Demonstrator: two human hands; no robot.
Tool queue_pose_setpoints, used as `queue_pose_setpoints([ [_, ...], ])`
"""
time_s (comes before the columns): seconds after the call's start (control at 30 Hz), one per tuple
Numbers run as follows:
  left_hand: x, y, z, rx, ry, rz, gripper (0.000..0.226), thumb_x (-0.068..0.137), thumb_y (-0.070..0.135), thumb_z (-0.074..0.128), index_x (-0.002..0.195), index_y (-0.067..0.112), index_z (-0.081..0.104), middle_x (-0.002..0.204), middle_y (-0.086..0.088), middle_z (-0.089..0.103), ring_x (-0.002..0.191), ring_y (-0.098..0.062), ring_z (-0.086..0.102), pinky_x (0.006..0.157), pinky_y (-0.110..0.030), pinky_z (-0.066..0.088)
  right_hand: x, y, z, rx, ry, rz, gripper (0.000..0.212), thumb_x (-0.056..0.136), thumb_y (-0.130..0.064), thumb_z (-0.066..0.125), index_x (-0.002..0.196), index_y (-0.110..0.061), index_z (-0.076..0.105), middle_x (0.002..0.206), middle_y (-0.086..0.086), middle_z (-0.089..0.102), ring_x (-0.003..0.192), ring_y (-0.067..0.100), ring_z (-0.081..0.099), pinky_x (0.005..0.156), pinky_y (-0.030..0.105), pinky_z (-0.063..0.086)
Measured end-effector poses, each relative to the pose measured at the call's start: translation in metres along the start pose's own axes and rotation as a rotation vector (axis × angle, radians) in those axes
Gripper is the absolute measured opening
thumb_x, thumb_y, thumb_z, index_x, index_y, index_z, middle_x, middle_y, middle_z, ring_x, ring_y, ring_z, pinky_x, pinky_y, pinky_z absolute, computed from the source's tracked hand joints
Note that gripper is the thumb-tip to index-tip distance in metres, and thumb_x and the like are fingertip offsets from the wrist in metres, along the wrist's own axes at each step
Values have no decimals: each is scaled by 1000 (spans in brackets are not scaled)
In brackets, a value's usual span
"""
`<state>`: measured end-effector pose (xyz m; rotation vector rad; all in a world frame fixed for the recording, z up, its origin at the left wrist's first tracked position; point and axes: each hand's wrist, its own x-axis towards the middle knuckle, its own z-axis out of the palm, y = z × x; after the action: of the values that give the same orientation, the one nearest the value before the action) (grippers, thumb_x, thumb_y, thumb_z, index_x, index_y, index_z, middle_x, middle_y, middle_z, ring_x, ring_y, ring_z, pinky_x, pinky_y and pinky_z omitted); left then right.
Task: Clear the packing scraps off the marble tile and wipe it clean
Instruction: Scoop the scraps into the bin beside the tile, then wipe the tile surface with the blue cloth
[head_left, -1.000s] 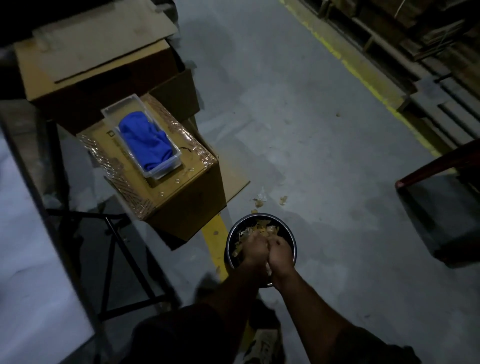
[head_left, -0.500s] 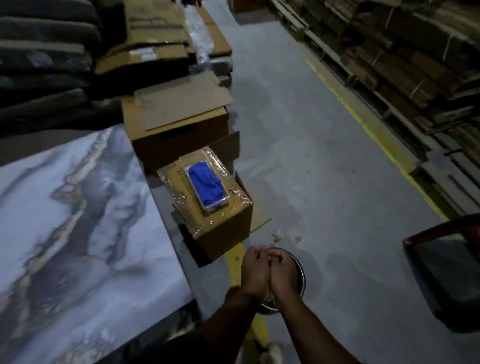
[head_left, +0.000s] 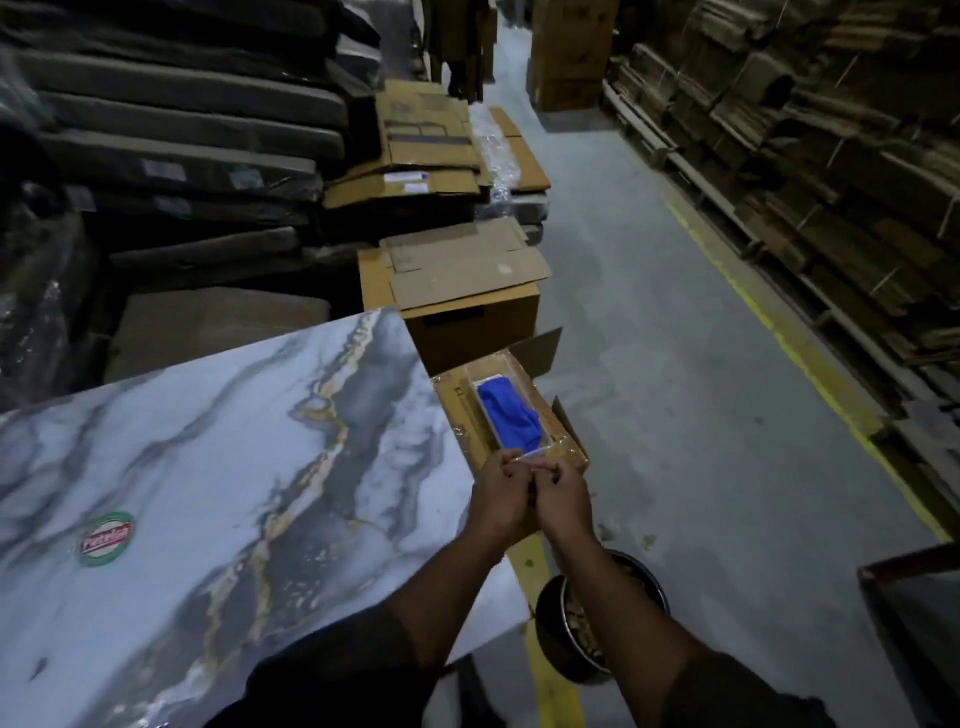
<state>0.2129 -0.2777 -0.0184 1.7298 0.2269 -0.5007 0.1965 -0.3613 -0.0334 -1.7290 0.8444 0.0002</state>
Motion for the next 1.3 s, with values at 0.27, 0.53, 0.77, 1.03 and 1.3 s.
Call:
queue_pose_setpoints([
  [0.27,49,9,-48,-50,-50,-28,40,105,26,47,145,18,44,132,-4,61,108,-12,63,101,-38,54,28,-26,60,41,18,-17,10,101,-15,55,98,-22,61,102,5,69,91,19,67,83,39,60],
  [0.53,117,16,-20,-85,-185,-206,61,102,37,53,157,22,30,156,-4,42,135,-24,48,104,-39,48,132,-12,75,-75,24,141,15,98,-8,51,103,-20,60,106,6,66,89,20,61,73,28,44],
  [0.77,204,2,17,-117,-51,-252,49,107,20,49,152,9,36,146,-12,51,109,-12,53,71,-15,45,245,29,87,-486,-173,172,37,95,-24,64,127,-6,66,134,17,61,116,30,63,96,35,52],
  [1.03,237,-29,21,-134,66,-331,37,103,23,55,138,13,51,131,-11,60,116,-23,61,88,-33,54,295,62,101,-819,-399,94,33,101,-13,52,131,-1,57,135,18,56,115,28,59,63,-1,38],
  [1.3,217,-8,15,-124,61,-325,31,104,22,52,131,7,54,128,-17,60,114,-27,60,100,-43,53,271,20,90,-605,-137,-50,23,91,-6,66,114,-5,69,120,12,67,114,26,62,94,29,46],
])
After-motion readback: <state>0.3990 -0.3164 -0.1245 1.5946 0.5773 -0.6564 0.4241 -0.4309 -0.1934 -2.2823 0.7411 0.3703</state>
